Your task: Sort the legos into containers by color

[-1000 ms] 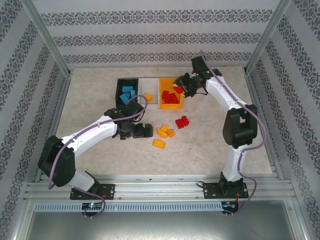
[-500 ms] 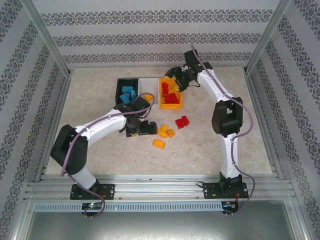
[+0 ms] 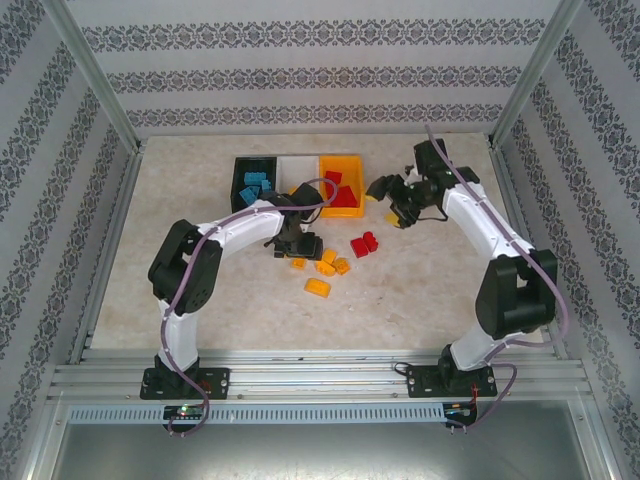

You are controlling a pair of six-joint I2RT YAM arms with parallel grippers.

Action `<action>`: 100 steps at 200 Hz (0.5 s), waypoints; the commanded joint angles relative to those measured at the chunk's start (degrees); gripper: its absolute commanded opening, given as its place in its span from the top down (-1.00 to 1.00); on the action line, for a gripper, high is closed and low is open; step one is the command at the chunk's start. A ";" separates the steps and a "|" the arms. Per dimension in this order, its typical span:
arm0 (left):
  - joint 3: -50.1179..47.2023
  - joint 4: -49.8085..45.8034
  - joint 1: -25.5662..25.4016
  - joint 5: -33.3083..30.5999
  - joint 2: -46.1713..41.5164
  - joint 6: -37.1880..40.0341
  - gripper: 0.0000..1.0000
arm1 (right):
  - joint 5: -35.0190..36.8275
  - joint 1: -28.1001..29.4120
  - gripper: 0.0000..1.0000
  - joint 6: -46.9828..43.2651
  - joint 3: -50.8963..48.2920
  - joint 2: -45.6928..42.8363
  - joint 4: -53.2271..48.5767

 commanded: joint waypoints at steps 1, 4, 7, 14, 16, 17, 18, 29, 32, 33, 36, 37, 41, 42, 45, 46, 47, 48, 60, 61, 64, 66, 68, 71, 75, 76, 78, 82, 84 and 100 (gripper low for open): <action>1.84 -4.44 0.51 -1.97 0.65 3.20 -0.34 | -1.06 -0.17 -0.43 -1.41 -4.38 -3.53 1.15; 1.76 -4.50 0.47 -2.08 0.75 3.36 -0.33 | -0.99 -0.15 -0.43 -1.36 -4.97 -3.84 1.26; 1.74 -4.60 0.47 -2.17 0.84 3.44 -0.33 | -1.05 -0.12 -0.43 -1.22 -5.43 -4.13 1.40; 1.54 -4.65 0.47 -2.36 1.03 3.66 -0.32 | -1.20 -0.12 -0.43 -0.82 -6.57 -4.79 1.91; 1.43 -4.64 0.47 -2.35 1.09 3.73 -0.31 | -1.24 -0.12 -0.42 -0.68 -6.86 -4.84 2.16; 1.38 -4.61 0.47 -2.37 1.11 3.74 -0.31 | -1.20 -0.12 -0.42 -0.58 -7.01 -4.86 2.16; 1.36 -4.64 0.47 -2.34 1.15 3.74 -0.31 | -1.23 -0.11 -0.42 -0.49 -7.09 -5.00 2.25; 0.94 -4.41 0.47 -2.50 1.37 3.83 -0.24 | -1.43 -0.03 -0.42 0.16 -8.42 -5.72 3.10; 0.79 -4.27 0.47 -2.53 1.42 3.84 -0.21 | -1.42 0.04 -0.42 0.37 -8.72 -5.87 3.27; 0.76 -4.29 0.47 -2.55 1.45 3.84 -0.20 | -1.42 0.05 -0.42 0.43 -8.78 -5.90 3.34; 0.71 -4.24 0.47 -2.56 1.54 3.88 -0.19 | -1.43 0.13 -0.42 0.62 -8.95 -6.03 3.47; 0.67 -4.23 0.51 -2.52 1.55 3.90 -0.18 | -1.43 0.09 -0.42 0.68 -9.07 -6.12 3.52; 0.55 -4.06 0.47 -2.54 1.63 3.85 -0.17 | -1.43 0.17 -0.42 0.78 -9.33 -6.25 3.65; 0.50 -4.05 0.47 -2.51 1.68 3.85 -0.17 | -1.43 0.16 -0.42 0.85 -9.43 -6.27 3.70; 0.34 -3.89 0.47 -2.53 1.73 3.85 -0.16 | -1.35 0.32 -0.42 0.95 -9.58 -6.44 3.77; 0.31 -3.84 0.47 -2.51 1.77 3.84 -0.16 | -1.35 0.36 -0.42 1.02 -9.65 -6.50 3.80; 0.25 -3.81 0.47 -2.50 1.80 3.80 -0.15 | -1.34 0.39 -0.42 1.06 -9.68 -6.52 3.87; 0.22 -3.80 0.47 -2.49 1.81 3.77 -0.15 | -1.34 0.44 -0.42 1.08 -9.70 -6.58 3.90; 0.03 -3.42 0.47 -2.57 2.24 3.84 -0.07 | -1.25 0.82 -0.42 1.19 -10.07 -7.07 3.88; 0.07 -3.43 0.47 -2.57 2.30 3.84 -0.06 | -1.25 0.84 -0.42 1.19 -10.07 -7.12 3.81; -0.04 -3.24 0.47 -2.60 2.42 3.84 -0.05 | -1.16 0.92 -0.42 1.09 -10.13 -7.17 3.69; -0.04 -3.23 0.47 -2.64 2.50 3.84 -0.04 | -1.16 0.98 -0.42 1.10 -10.15 -7.30 3.67; -0.11 -3.12 0.47 -2.70 2.56 3.75 -0.04 | -1.16 1.02 -0.42 1.10 -10.20 -7.36 3.60; -0.15 -3.08 0.47 -2.70 2.77 3.71 -0.03 | -1.05 1.07 -0.42 1.10 -10.25 -7.42 3.50; -0.16 -3.00 0.55 -2.72 2.91 3.73 -0.02 | -1.07 1.05 -0.42 1.02 -10.31 -7.71 3.33; -0.20 -2.95 0.55 -2.65 2.93 3.74 -0.02 | -1.07 1.08 -0.42 1.01 -10.32 -7.74 3.32; -0.24 -2.92 0.55 -2.64 3.06 3.75 -0.02 | -1.08 1.11 -0.42 1.01 -10.39 -7.77 3.20; -0.25 -2.88 0.55 -2.62 3.25 3.74 -0.01 | -1.08 1.05 -0.42 0.99 -10.49 -7.95 3.12; -0.25 -2.90 0.55 -2.58 3.34 3.75 0.00 | -1.08 1.10 -0.42 1.01 -10.57 -8.04 3.07; -0.60 -2.60 0.64 -2.49 3.76 3.58 0.03 | -0.99 1.01 -0.42 0.72 -11.03 -8.75 2.63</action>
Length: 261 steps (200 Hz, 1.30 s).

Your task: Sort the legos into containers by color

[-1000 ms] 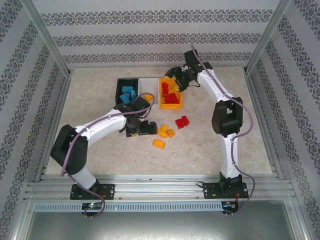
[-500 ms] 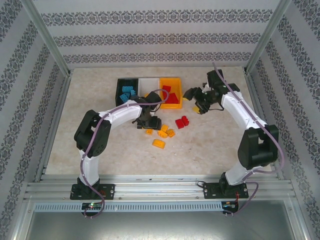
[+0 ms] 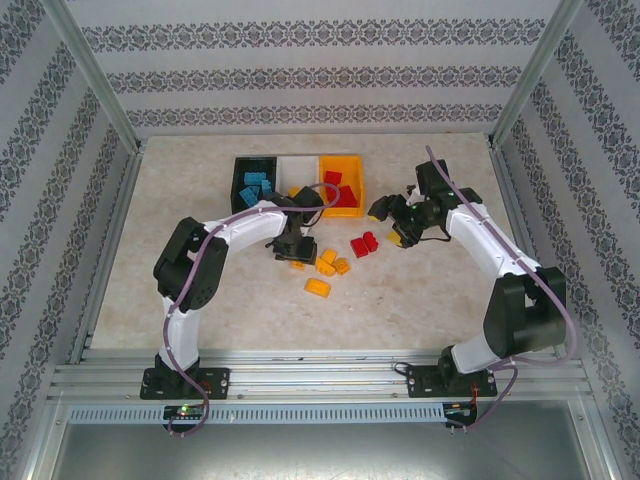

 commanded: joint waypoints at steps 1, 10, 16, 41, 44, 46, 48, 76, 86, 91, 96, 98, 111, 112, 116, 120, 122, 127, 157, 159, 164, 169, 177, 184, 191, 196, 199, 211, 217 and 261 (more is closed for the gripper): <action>-0.88 -0.78 0.64 -1.11 1.57 0.84 0.03 | -0.57 0.51 -0.42 0.47 -1.02 -2.23 -0.07; -1.22 -0.60 0.64 -1.01 1.57 0.75 0.02 | -0.57 0.44 -0.41 0.37 -1.28 -2.54 -0.16; -1.40 -0.53 0.64 -1.04 1.59 0.62 0.03 | -0.57 0.44 -0.41 0.40 -1.43 -2.70 -0.18; -1.90 -0.25 0.69 -1.18 1.17 0.31 0.11 | -0.66 0.44 -0.41 0.64 -1.94 -3.15 -0.17; -1.98 -0.20 0.72 -1.14 1.13 0.27 0.15 | -0.66 0.43 -0.41 0.66 -1.93 -3.15 -0.15; -1.88 -0.23 0.73 -1.18 1.13 0.27 0.17 | -0.64 0.43 -0.41 0.66 -1.94 -3.13 -0.10; -1.88 -0.23 0.73 -1.17 1.06 0.27 0.19 | -0.66 0.44 -0.41 0.71 -2.01 -3.23 -0.08; -1.49 -0.57 1.12 -1.26 0.70 0.18 0.27 | -0.97 0.39 -0.41 0.74 -2.23 -3.40 0.10; -1.14 -1.06 1.28 -1.37 0.41 0.09 0.28 | -1.04 0.34 -0.41 0.66 -2.38 -3.50 0.15; -0.98 -1.22 1.45 -1.37 0.16 0.05 0.28 | -1.03 0.32 -0.41 0.66 -2.45 -3.47 0.10; -0.74 -1.53 1.60 -1.37 -0.20 0.09 0.28 | -1.23 0.26 -0.41 0.52 -2.52 -3.56 0.10; -0.69 -1.64 1.63 -1.37 -0.39 -0.02 0.28 | -1.20 0.26 -0.41 0.56 -2.55 -3.56 0.14; 0.02 -2.51 2.16 -1.50 -1.86 -0.06 0.28 | -1.40 0.09 -0.41 0.32 -2.79 -3.75 0.13; 0.05 -2.65 2.19 -1.53 -1.99 -0.07 0.29 | -1.43 0.04 -0.41 0.27 -2.85 -3.79 0.16; 0.26 -2.95 2.36 -1.51 -2.59 -0.05 0.28 | -1.53 -0.03 -0.41 0.10 -2.97 -3.81 0.11; 0.52 -3.15 2.59 -1.61 -3.16 -0.02 0.28 | -1.56 -0.14 -0.41 -0.02 -3.11 -3.92 0.10; 0.59 -3.32 2.71 -1.65 -3.48 -0.07 0.28 | -1.61 -0.19 -0.41 -0.10 -3.20 -3.93 0.05; 0.96 -3.63 3.04 -1.64 -4.37 -0.08 0.28 | -1.69 -0.26 -0.42 -0.33 -3.44 -4.03 0.10; 6.22 -5.99 6.35 -2.20 -7.18 0.38 0.28 | -2.72 -1.12 -0.42 -1.70 -5.56 -4.94 0.18; 6.83 -6.16 6.57 -2.22 -7.14 0.52 0.28 | -2.76 -1.16 -0.42 -1.77 -5.77 -5.06 0.18; 8.30 -6.59 7.22 -2.29 -7.04 0.68 0.28 | -2.94 -1.18 -0.42 -1.98 -6.31 -5.41 0.31; 9.89 -6.99 7.80 -2.33 -6.71 0.94 0.29 | -3.01 -1.26 -0.42 -2.05 -6.97 -5.87 0.36; 12.58 -7.77 8.72 -2.55 -5.74 1.53 0.29 | -3.03 -1.23 -0.43 -2.06 -8.04 -6.89 0.55; 15.60 -8.56 9.48 -2.68 -4.34 2.03 0.29 | -2.99 -1.23 -0.43 -2.00 -9.13 -7.80 0.66; 18.90 -9.53 10.23 -2.69 -2.68 2.55 0.29 | -3.03 -1.23 -0.43 -1.82 -10.30 -8.93 0.79; 21.28 -10.26 10.74 -2.84 -1.17 2.91 0.29 | -3.03 -1.25 -0.43 -1.71 -11.15 -9.80 0.88; 22.85 -10.73 10.99 -2.82 -0.31 3.17 0.29 | -3.03 -1.26 -0.43 -1.63 -11.57 -10.39 0.95; 29.36 -12.47 11.94 -2.95 3.70 3.74 0.29 | -2.88 -1.23 -0.43 -1.12 -13.81 -12.80 0.98; 32.71 -13.33 12.26 -2.93 5.86 3.90 0.29 | -2.69 -1.24 -0.43 -0.86 -14.87 -14.03 0.90; 56.52 -18.60 13.21 -2.87 21.80 3.28 0.29 | -1.07 -1.01 -0.43 0.60 -20.24 -22.98 -2.74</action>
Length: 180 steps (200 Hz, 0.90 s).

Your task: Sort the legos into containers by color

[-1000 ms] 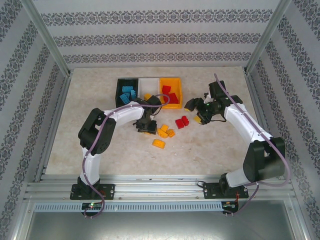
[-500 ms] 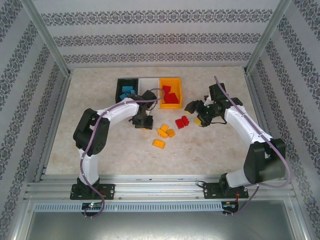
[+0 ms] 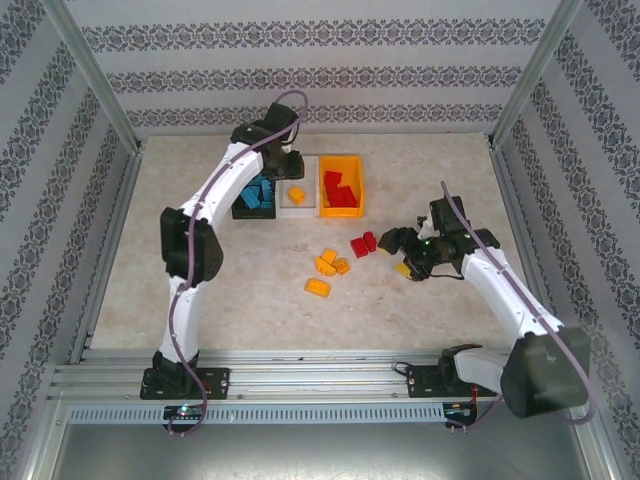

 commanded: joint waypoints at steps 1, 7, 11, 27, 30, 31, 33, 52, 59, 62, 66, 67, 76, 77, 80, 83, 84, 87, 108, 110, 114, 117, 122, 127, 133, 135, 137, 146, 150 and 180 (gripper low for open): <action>9.33 -7.26 0.36 -0.57 7.45 1.06 0.29 | 0.93 -0.07 -0.43 1.00 -2.14 -4.36 -2.82; 11.81 -7.71 0.36 -0.43 9.35 0.88 0.29 | 1.14 -0.05 -0.43 1.22 -2.66 -5.54 -3.46; 13.27 -7.83 0.36 -0.45 10.33 0.79 0.29 | 1.36 -0.07 -0.44 1.41 -3.01 -6.31 -3.80; 16.57 -7.08 0.59 -0.36 13.42 0.19 0.29 | 2.34 0.03 -0.44 1.86 -4.03 -9.21 -5.44; 16.72 -6.89 0.62 -0.25 13.72 0.09 0.29 | 2.44 0.04 -0.44 1.95 -4.18 -9.60 -5.78; 16.74 -6.72 0.62 -0.23 13.86 0.02 0.29 | 2.51 0.04 -0.43 1.96 -4.25 -9.86 -5.92; 16.73 -6.54 0.67 -0.22 13.96 -0.07 0.29 | 2.67 0.04 -0.44 2.02 -4.31 -10.25 -6.13; 16.75 -4.79 1.08 0.58 15.19 -0.74 0.26 | 3.44 0.12 -0.45 2.63 -5.17 -12.83 -7.86; 16.75 -4.29 1.31 1.19 15.48 -0.96 0.23 | 3.54 0.08 -0.44 3.03 -5.61 -13.63 -8.23; 16.75 -4.07 1.32 1.34 15.64 -1.07 0.21 | 3.59 0.17 -0.45 3.21 -5.83 -13.96 -8.25; 16.75 -3.92 1.41 1.53 15.74 -1.16 0.15 | 3.66 0.21 -0.45 3.35 -6.11 -14.27 -8.37; 16.75 -3.92 1.41 1.58 15.79 -1.18 0.13 | 3.65 0.21 -0.45 3.40 -6.18 -14.39 -8.36; 16.75 -3.71 1.55 2.02 15.97 -1.28 -0.01 | 3.55 0.29 -0.45 3.90 -6.85 -14.89 -8.38; 16.75 -3.64 1.62 2.04 15.99 -1.28 -0.02 | 3.55 0.30 -0.45 3.90 -6.95 -14.96 -8.40; 16.75 -3.58 1.67 2.13 16.01 -1.28 -0.05 | 3.64 0.30 -0.45 3.97 -7.11 -15.09 -8.48; 16.75 -3.68 1.64 2.15 15.97 -1.35 -0.09 | 3.68 0.38 -0.45 4.00 -7.28 -15.20 -8.48; 16.80 -3.72 1.66 2.20 15.99 -1.36 -0.10 | 3.70 0.38 -0.45 4.03 -7.34 -15.21 -8.45; 16.76 -3.71 1.67 2.24 16.01 -1.37 -0.15 | 3.80 0.42 -0.45 4.06 -7.44 -15.21 -8.49; 16.75 -4.27 1.69 3.07 15.60 -1.32 -0.28 | 4.73 0.65 -0.45 3.97 -7.80 -14.51 -8.73; 16.71 -4.38 1.68 3.17 15.54 -1.36 -0.28 | 4.76 0.65 -0.45 3.97 -7.83 -14.33 -8.68; 16.75 -4.57 1.70 3.27 15.36 -1.34 -0.28 | 4.86 0.64 -0.45 3.98 -7.76 -13.92 -8.60; 16.75 -4.78 1.69 3.40 15.19 -1.29 -0.29 | 4.87 0.62 -0.45 4.03 -7.76 -13.52 -8.49; 16.72 -5.11 1.66 3.51 14.85 -1.21 -0.29 | 4.91 0.65 -0.45 4.19 -7.63 -12.75 -8.28; 16.68 -5.47 1.67 3.64 14.48 -1.04 -0.29 | 4.95 0.65 -0.45 4.25 -7.46 -11.93 -8.15; 16.57 -5.92 1.65 3.82 13.84 -0.73 -0.29 | 5.04 0.73 -0.45 4.49 -7.05 -10.59 -7.93; 16.57 -6.14 1.67 3.89 13.65 -0.57 -0.29 | 5.15 0.72 -0.45 4.57 -6.92 -10.31 -7.91; 16.51 -6.32 1.68 3.91 13.40 -0.46 -0.29 | 5.18 0.73 -0.45 4.56 -6.71 -9.81 -7.90; 16.05 -7.33 1.56 3.77 12.04 0.25 -0.30 | 5.35 0.83 -0.45 4.92 -5.72 -7.25 -7.91; 15.64 -7.73 1.48 3.74 11.42 0.70 -0.30 | 5.27 0.85 -0.45 5.04 -5.10 -6.06 -7.64; 7.08 -8.87 0.15 4.22 2.84 4.01 -0.33 | 5.52 1.55 -0.44 4.48 0.96 4.42 -4.73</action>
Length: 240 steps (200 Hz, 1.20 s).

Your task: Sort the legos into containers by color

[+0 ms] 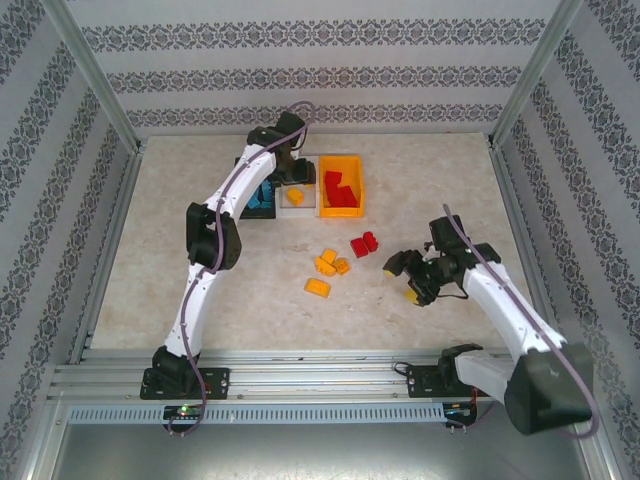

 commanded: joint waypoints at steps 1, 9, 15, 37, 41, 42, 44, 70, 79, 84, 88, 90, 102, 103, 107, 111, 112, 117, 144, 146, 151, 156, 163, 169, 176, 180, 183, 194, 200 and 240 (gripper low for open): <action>-5.53 -4.09 -0.90 0.74 -10.46 3.65 -0.33 | 1.35 0.89 -0.44 -0.19 5.98 6.62 2.39; -10.12 -3.33 -1.39 0.70 -13.74 4.16 -0.34 | 1.99 1.09 -0.43 -1.45 8.55 10.30 1.75; -13.97 -2.41 -1.84 0.29 -16.58 4.42 -0.35 | 2.32 1.22 -0.43 -2.20 10.61 13.18 0.98; -31.67 4.28 -2.95 0.31 -28.47 2.50 -0.38 | 3.39 1.83 -0.43 -1.93 16.42 21.27 0.33; -35.11 5.62 -3.08 0.77 -30.69 1.71 -0.38 | 3.65 1.87 -0.43 -1.63 17.21 22.40 0.53; -35.97 6.00 -3.11 0.92 -31.32 1.58 -0.38 | 3.70 1.86 -0.44 -1.56 17.42 22.65 0.67; -37.38 6.55 -3.12 1.34 -32.32 1.20 -0.39 | 3.80 1.91 -0.44 -1.38 17.79 23.12 0.84; -56.24 12.76 -3.77 3.32 -44.78 -3.68 -0.39 | 4.71 2.31 -0.45 0.52 23.28 30.19 1.10; -61.32 13.83 -3.85 3.62 -48.36 -5.23 -0.40 | 4.54 2.51 -0.46 1.09 25.18 32.59 0.83; -63.89 14.44 -3.84 3.95 -50.17 -6.06 -0.40 | 4.49 2.58 -0.46 1.33 26.15 33.85 1.01; -65.84 14.91 -3.84 4.16 -51.58 -6.68 -0.40 | 4.46 2.67 -0.47 1.60 26.78 34.72 1.13; -66.77 15.10 -3.84 4.28 -52.28 -6.96 -0.40 | 4.45 2.69 -0.47 1.72 27.07 35.17 1.15; -71.48 15.91 -3.94 4.52 -55.95 -8.55 -0.40 | 4.62 2.80 -0.48 2.56 28.89 37.32 1.66; -71.81 15.94 -3.93 4.56 -56.21 -8.65 -0.40 | 4.62 2.85 -0.48 2.65 29.06 37.49 1.71; -72.99 16.04 -4.01 4.60 -57.24 -8.97 -0.40 | 4.76 2.93 -0.48 2.72 29.75 38.12 1.77; -74.07 16.00 -4.06 4.43 -58.19 -9.20 -0.40 | 4.94 3.05 -0.49 2.89 30.43 38.88 1.71; -74.26 16.02 -4.03 4.42 -58.39 -9.28 -0.40 | 4.96 3.06 -0.49 2.90 30.62 39.02 1.70; -75.26 15.71 -4.03 4.19 -59.47 -9.44 -0.40 | 5.06 3.09 -0.49 3.00 31.46 39.95 1.55; -78.63 14.27 -4.13 3.71 -63.31 -9.78 -0.43 | 4.79 3.60 -0.51 4.66 34.43 43.90 1.73; -78.83 14.15 -4.11 3.71 -63.50 -9.75 -0.43 | 4.78 3.58 -0.51 4.73 34.52 44.08 1.94; -79.18 13.95 -4.09 3.69 -63.91 -9.76 -0.43 | 4.79 3.68 -0.52 4.91 34.70 44.41 2.13; -79.49 13.75 -4.14 3.58 -64.32 -9.76 -0.43 | 4.69 3.68 -0.52 5.24 34.96 45.02 2.36; -80.01 13.51 -4.10 3.47 -64.90 -9.67 -0.44 | 4.92 3.65 -0.53 5.36 35.35 45.82 2.47; -80.35 13.42 -4.10 3.38 -65.31 -9.71 -0.44 | 5.06 3.60 -0.53 5.64 35.58 46.39 2.48; -80.91 13.24 -4.10 3.29 -65.76 -9.71 -0.44 | 5.12 3.60 -0.54 5.89 35.77 47.07 2.47; -81.22 13.22 -4.06 3.22 -66.00 -9.69 -0.45 | 5.07 3.59 -0.54 6.10 35.81 47.37 2.48; -81.42 13.11 -4.09 3.19 -66.12 -9.71 -0.45 | 5.06 3.60 -0.54 6.22 35.81 47.61 2.48; -81.92 12.86 -4.11 2.94 -66.64 -9.68 -0.45 | 4.98 3.70 -0.54 6.82 35.66 48.24 2.70; -82.14 12.80 -4.10 2.85 -66.86 -9.63 -0.45 | 5.12 3.81 -0.54 7.00 35.49 48.45 2.82; -82.85 12.73 -4.08 2.23 -67.37 -9.32 -0.47 | 5.87 3.82 -0.54 7.50 35.14 50.38 3.59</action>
